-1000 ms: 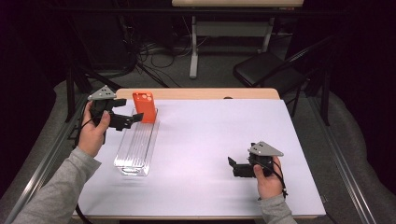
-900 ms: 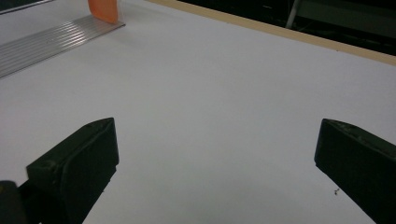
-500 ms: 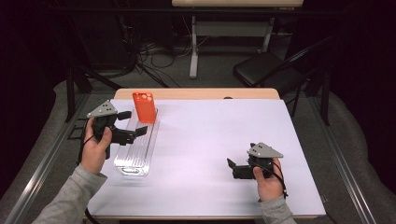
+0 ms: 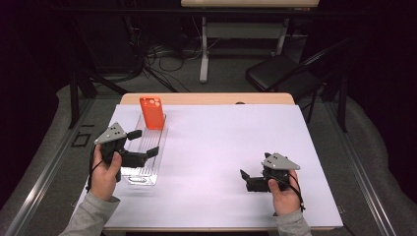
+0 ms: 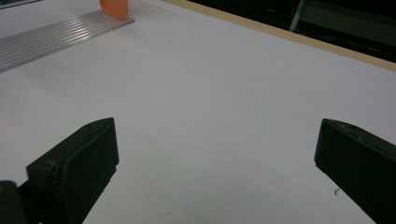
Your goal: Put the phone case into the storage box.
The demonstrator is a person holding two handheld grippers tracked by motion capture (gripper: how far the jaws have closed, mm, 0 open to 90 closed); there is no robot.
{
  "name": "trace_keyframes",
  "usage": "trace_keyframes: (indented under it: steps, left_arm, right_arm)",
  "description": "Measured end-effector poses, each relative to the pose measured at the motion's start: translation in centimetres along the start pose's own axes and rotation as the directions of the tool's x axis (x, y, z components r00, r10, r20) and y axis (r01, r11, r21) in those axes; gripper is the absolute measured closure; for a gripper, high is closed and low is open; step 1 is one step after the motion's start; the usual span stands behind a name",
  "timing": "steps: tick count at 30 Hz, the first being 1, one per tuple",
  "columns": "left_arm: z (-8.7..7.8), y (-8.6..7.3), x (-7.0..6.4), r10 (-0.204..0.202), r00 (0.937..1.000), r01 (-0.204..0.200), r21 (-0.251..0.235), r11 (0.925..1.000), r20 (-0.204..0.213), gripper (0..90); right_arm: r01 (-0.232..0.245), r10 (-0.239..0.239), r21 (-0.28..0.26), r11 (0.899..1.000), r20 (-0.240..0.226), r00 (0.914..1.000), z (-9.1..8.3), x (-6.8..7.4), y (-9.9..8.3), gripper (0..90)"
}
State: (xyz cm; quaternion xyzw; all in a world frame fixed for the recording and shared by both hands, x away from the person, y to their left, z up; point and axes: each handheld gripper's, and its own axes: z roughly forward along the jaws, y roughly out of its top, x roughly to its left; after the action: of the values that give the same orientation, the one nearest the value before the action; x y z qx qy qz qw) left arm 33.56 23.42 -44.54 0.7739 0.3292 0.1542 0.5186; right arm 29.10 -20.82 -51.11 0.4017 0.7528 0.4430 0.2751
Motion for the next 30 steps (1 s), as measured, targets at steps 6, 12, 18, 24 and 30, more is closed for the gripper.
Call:
trace_keyframes:
  steps: [6, 12, 18, 24, 30]
  left_arm:
    - [0.0, -0.9, -0.4, 0.026, 0.9997, -0.026, 0.010, 0.9996, 0.004, 8.3]
    - [-0.6, -1.9, -0.5, 0.049, 0.9988, -0.049, 0.015, 0.9987, 0.001, 8.7]
    - [-1.0, -2.6, -0.3, 0.035, 0.9993, -0.035, -0.003, 0.9994, -0.012, 9.2]
    - [-1.6, -3.2, -0.1, 0.032, 0.9994, -0.032, -0.009, 0.9994, -0.013, 10.0]
    - [-2.0, -4.0, 0.3, 0.002, 0.9997, -0.002, -0.019, 0.9998, -0.025, 10.1]
  right_arm:
    - [0.005, -0.005, 0.003, 1.000, -0.003, 1.0000, -0.1, 0.2, -0.2, 0.0]
    - [0.006, -0.006, 0.004, 1.000, -0.004, 1.0000, -0.2, 0.3, -0.3, 0.0]
    - [0.008, -0.008, 0.011, 1.000, -0.002, 1.0000, -0.3, 0.3, -0.5, 0.0]
    - [0.008, -0.008, 0.016, 1.000, 0.001, 1.0000, -0.3, 0.2, -0.8, 0.0]
    - [0.008, -0.008, 0.019, 1.000, 0.005, 0.9999, -0.3, 0.1, -1.1, 0.0]
